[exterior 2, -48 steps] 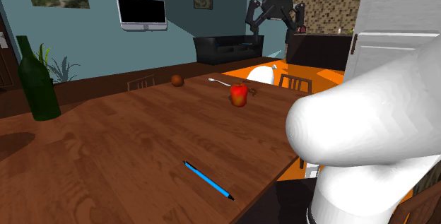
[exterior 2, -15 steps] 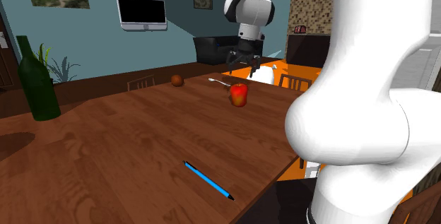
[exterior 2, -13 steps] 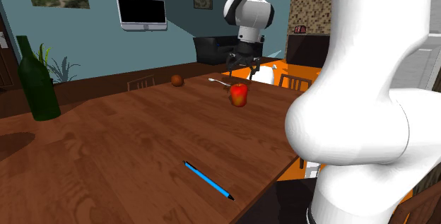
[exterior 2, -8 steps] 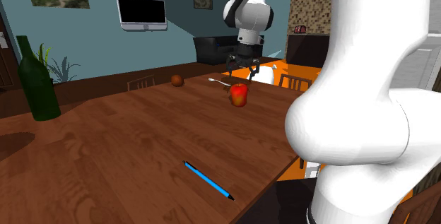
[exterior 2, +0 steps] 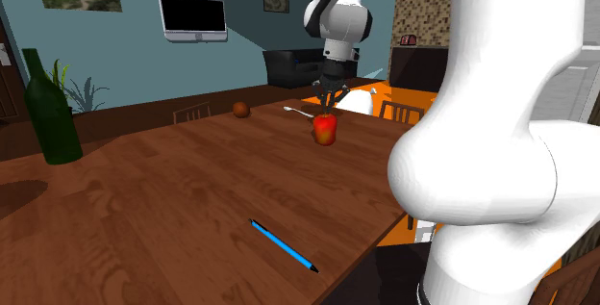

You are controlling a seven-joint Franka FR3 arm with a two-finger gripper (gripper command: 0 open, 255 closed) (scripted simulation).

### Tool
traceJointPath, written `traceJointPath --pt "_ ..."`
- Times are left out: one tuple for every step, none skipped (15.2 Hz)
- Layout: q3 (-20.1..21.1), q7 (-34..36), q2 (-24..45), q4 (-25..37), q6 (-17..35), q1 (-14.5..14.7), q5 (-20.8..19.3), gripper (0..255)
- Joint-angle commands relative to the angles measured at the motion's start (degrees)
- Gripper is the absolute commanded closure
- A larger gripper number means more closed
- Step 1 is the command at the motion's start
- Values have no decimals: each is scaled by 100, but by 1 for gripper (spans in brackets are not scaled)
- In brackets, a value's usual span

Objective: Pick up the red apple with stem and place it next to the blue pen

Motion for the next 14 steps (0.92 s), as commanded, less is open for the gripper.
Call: traceJointPath --pt "0 0 0 0 0 0 0 255" --pt "0 0 0 0 0 0 0 255" --pt "0 0 0 0 0 0 0 255" --pt "0 0 0 0 0 0 0 255" --pt "0 0 0 0 0 0 0 255" --pt "0 0 0 0 0 0 0 255" --pt "-1 10 -27 41 -66 -1 -4 255" --pt "-2 20 -52 83 -134 -2 -7 255" --pt "-2 30 -75 130 -203 -3 -11 255" --pt "-3 41 -98 176 -271 -4 -14 255" --pt "-4 51 -121 222 -340 -5 -18 255" --pt "-4 61 -140 274 -410 -6 -21 255" --pt "-5 71 -160 324 -479 -7 -24 255" --pt "-5 81 -178 376 -549 -8 -27 255"
